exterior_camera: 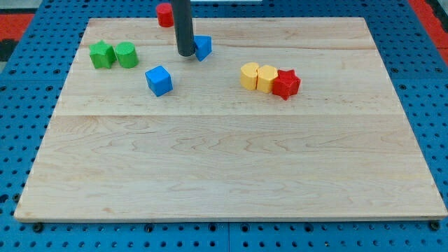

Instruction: Slide both the blue blocks diagonal to each other

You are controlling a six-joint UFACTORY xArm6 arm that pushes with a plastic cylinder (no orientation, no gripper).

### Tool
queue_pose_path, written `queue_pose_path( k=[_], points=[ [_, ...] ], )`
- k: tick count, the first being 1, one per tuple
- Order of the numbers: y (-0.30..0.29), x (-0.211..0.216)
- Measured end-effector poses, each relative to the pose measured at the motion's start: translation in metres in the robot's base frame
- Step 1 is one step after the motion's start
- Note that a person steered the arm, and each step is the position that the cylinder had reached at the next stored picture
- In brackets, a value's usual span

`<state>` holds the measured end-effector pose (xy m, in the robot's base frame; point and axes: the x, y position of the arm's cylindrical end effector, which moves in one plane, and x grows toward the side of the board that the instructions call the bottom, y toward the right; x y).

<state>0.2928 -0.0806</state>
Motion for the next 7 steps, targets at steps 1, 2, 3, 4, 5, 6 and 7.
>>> queue_pose_path(
  k=[1, 2, 3, 4, 5, 6, 7],
  points=[
    [0.046, -0.015],
    [0.077, -0.025],
    [0.091, -0.025],
    [0.098, -0.004],
    [0.149, -0.004],
    [0.152, -0.062],
    [0.162, -0.030]
  ],
)
